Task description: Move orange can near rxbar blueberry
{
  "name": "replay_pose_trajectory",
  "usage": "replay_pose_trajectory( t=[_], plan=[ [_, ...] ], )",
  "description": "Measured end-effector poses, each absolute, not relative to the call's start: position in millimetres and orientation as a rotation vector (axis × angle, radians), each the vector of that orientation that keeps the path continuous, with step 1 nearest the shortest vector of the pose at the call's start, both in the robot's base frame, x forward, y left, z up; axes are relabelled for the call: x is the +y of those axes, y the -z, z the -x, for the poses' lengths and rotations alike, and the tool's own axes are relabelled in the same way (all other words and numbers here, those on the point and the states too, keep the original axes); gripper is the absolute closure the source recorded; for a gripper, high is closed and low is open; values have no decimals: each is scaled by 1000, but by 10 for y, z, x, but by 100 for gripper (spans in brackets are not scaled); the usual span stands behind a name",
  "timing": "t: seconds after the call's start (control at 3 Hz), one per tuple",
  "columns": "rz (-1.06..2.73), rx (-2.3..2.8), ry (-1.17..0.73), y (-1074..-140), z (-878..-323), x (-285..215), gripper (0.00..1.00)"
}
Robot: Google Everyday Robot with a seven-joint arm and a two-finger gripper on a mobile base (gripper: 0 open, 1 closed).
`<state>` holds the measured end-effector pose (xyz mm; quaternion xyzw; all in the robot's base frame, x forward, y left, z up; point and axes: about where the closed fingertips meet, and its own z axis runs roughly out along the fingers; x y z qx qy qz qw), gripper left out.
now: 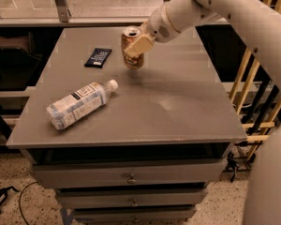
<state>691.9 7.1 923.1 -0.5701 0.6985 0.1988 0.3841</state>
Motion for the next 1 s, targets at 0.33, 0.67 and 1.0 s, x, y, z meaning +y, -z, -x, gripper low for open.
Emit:
replay_pose_trajectory(
  t=[0.33, 0.67, 1.0],
  plan=[
    [1497, 1761, -472, -9317, -7114, 350, 100],
    [1534, 1772, -462, -9261, -7205, 596, 100],
    [1551, 1799, -471, -9165, -7291, 777, 100]
  ],
)
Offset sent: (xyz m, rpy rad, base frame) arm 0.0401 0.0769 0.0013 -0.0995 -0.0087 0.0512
